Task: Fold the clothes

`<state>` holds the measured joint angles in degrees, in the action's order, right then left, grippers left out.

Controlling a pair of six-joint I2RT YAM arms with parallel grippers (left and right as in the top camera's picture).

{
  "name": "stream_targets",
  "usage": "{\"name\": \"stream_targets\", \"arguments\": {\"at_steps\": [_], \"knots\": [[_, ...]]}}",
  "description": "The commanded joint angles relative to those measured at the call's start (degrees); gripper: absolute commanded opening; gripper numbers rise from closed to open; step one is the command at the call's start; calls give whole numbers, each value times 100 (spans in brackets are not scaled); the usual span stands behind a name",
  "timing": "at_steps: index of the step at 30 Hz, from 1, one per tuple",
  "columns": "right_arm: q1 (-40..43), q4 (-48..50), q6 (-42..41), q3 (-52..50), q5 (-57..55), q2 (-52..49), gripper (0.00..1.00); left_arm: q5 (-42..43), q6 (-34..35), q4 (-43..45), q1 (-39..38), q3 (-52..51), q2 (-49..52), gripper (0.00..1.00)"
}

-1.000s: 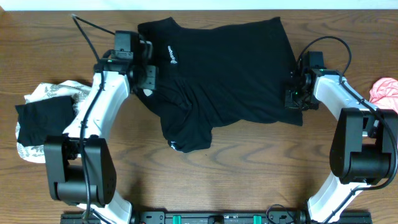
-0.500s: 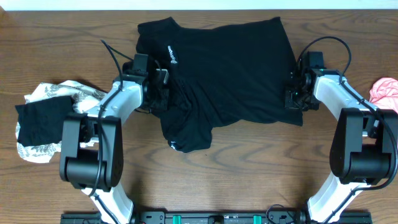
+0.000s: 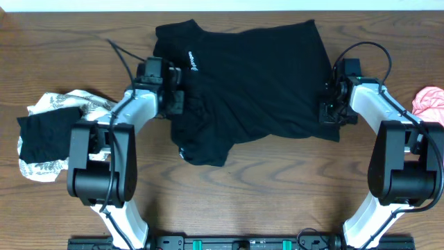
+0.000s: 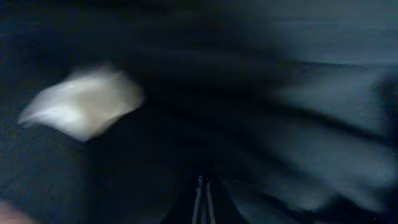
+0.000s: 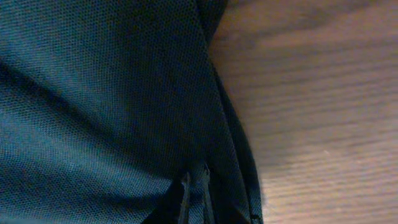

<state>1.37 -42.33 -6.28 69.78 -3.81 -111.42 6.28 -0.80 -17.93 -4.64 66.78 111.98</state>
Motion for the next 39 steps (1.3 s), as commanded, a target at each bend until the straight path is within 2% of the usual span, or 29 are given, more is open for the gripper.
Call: {"name": "stream_targets", "arguments": {"at_steps": [1,8,11,14,15,16,18,23,26,29,33,34,37,39], "knots": [[7,-37,-11,-2,-544,52,8,-898,291,-101,579,-50,396,6],[15,0,-35,-2,-695,52,8,-669,286,-302,859,271,365,10],[15,2,-35,-2,-693,52,11,-557,284,-479,841,411,173,13],[24,2,-37,11,-673,59,22,-197,286,-634,844,505,-212,17],[31,-24,-35,33,-592,79,24,-15,286,-699,844,522,-409,25],[35,-55,0,74,-352,125,28,162,289,-793,841,531,-640,29],[44,-50,249,118,197,315,41,520,313,-1034,841,531,-1099,39],[50,0,271,149,520,1222,67,1123,328,-1906,754,531,-2111,47],[48,-57,133,149,538,1705,78,1147,326,-2415,474,529,-2459,47],[48,-184,-116,149,549,1976,76,1147,323,-2962,-11,522,-2529,47],[42,-511,-229,146,1036,2041,64,1104,376,-3209,-737,109,-2514,47],[35,-584,-229,146,1137,2031,59,1104,437,-3217,-863,-31,-2511,47],[-31,-772,-295,144,1226,1998,30,1106,581,-3117,-1163,-625,-2509,47],[-74,-811,-313,140,1255,1991,21,1104,586,-2848,-1248,-1069,-2509,47]]}}
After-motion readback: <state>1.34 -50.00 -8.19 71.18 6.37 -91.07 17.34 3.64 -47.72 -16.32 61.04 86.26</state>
